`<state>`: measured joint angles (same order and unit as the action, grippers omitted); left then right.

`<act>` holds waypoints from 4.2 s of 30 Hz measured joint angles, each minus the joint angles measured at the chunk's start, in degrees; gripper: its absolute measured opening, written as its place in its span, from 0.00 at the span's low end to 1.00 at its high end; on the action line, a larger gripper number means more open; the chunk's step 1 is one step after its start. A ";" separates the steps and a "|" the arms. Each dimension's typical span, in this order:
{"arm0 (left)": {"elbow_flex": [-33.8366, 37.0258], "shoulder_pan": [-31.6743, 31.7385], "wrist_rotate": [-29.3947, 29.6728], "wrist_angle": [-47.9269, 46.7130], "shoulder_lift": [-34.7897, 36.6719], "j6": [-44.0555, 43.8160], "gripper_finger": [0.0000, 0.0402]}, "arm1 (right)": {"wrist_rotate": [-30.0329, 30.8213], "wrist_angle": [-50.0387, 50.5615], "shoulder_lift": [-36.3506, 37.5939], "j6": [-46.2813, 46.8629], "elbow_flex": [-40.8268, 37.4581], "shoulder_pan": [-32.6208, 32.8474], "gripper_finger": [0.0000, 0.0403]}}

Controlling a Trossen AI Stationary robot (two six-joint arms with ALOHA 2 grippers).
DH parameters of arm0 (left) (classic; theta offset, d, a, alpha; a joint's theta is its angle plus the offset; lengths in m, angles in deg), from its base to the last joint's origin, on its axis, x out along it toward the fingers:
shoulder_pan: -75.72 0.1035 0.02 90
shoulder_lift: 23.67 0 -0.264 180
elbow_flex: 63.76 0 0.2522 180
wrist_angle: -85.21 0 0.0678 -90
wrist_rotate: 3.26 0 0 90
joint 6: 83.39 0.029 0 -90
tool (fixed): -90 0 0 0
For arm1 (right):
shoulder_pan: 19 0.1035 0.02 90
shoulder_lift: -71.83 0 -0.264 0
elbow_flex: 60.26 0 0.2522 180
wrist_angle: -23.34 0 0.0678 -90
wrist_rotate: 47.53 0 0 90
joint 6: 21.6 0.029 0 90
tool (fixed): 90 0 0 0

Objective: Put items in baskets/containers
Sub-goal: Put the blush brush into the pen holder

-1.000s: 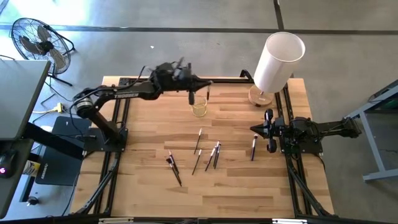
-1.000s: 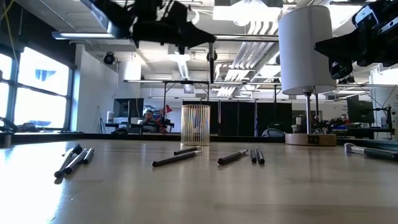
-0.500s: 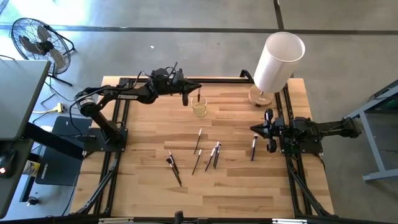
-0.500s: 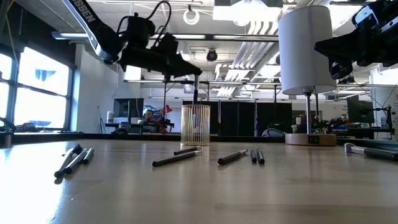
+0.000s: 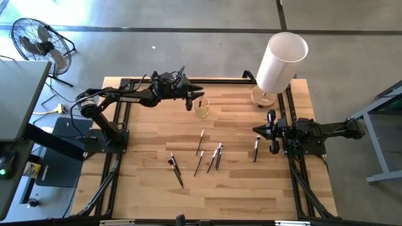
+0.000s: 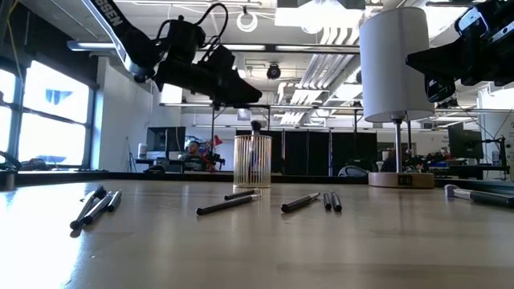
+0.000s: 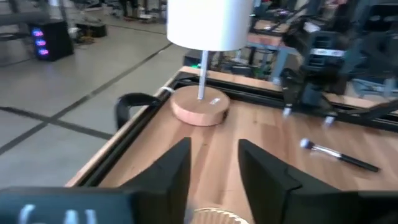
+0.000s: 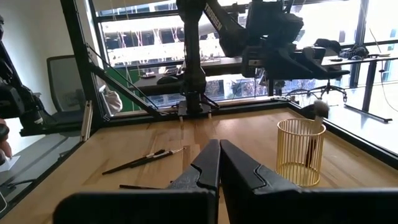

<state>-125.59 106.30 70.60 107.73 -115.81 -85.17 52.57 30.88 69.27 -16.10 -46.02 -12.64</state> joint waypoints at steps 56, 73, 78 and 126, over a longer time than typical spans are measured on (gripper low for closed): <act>15.63 -38.45 28.38 -56.96 59.36 -17.97 0.00 | 28.51 62.70 -65.17 53.33 60.24 1.85 0.00; 15.63 -38.47 28.75 -63.45 63.49 -14.41 0.00 | -0.50 66.23 -72.99 91.61 42.30 -7.37 0.27; 15.63 -38.47 28.79 -63.42 63.47 -14.49 0.00 | -2.56 58.11 -73.18 88.23 37.49 -11.31 0.29; 15.56 -38.49 45.71 -63.08 50.31 -35.26 0.46 | 5.99 -29.67 -95.47 -18.11 61.54 -22.30 0.00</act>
<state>-110.03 67.82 116.31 44.65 -65.50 -120.43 58.56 1.21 -26.21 -34.22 15.52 -34.93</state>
